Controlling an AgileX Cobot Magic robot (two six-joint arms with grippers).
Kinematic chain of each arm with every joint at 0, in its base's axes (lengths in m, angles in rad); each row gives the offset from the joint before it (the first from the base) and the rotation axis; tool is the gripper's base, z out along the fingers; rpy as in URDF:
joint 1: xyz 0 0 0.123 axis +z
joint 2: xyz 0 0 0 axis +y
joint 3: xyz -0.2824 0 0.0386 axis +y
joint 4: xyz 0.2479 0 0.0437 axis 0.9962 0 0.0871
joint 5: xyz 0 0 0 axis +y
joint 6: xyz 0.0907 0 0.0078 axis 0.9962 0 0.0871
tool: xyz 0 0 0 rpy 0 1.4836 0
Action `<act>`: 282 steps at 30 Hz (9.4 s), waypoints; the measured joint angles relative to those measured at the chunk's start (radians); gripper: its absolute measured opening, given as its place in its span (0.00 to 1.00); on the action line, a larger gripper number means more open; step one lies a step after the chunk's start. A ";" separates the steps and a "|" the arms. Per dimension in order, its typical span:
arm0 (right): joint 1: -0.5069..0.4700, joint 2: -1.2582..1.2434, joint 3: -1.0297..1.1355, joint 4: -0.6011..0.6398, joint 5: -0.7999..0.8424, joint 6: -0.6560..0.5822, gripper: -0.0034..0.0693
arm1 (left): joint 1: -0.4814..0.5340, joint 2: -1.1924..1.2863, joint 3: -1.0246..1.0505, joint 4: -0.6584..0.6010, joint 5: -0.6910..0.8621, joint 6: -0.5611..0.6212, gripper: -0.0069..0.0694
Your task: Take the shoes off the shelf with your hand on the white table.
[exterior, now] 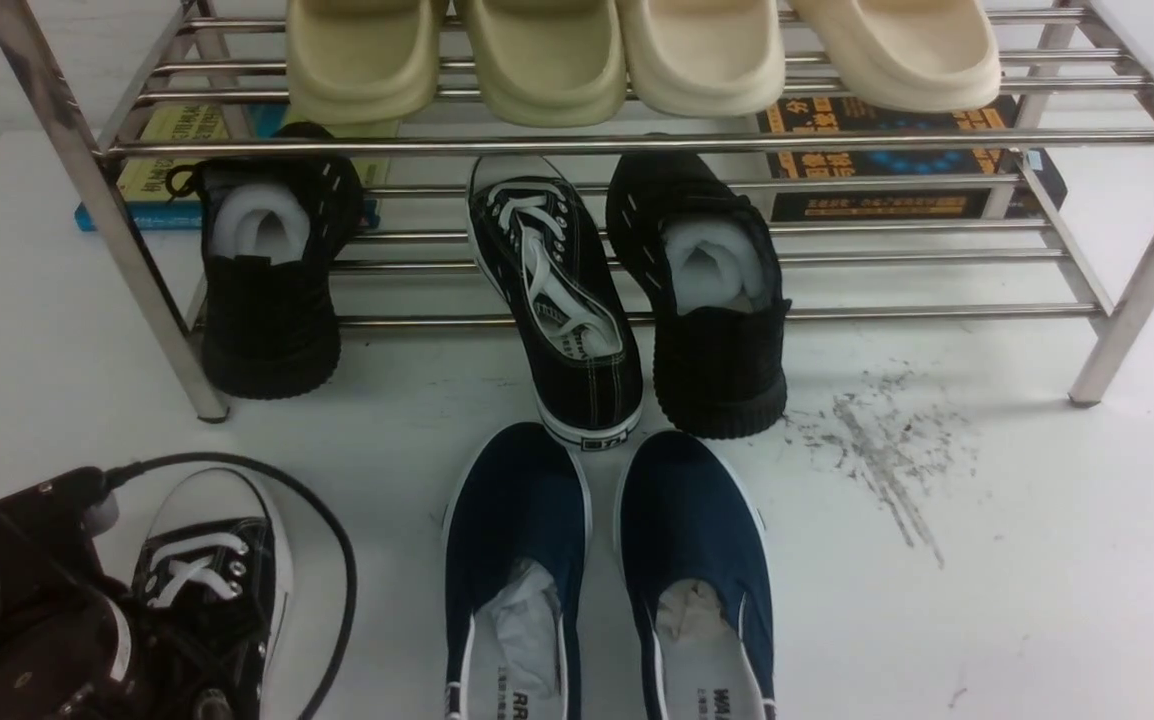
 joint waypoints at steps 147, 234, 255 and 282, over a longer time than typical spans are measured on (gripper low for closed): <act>0.000 0.000 0.000 0.000 0.000 0.000 0.37 | -0.110 0.146 -0.790 -0.386 0.391 0.618 0.11; 0.000 0.000 0.000 0.000 0.000 0.000 0.37 | -0.110 -0.924 -0.193 -0.215 0.601 0.496 0.09; 0.000 0.000 0.000 0.000 0.000 0.000 0.37 | -0.110 -1.257 0.255 -0.163 0.037 0.369 0.11; 0.000 0.000 0.000 0.000 0.000 0.000 0.37 | 0.201 -1.256 0.481 -0.328 -0.141 0.842 0.14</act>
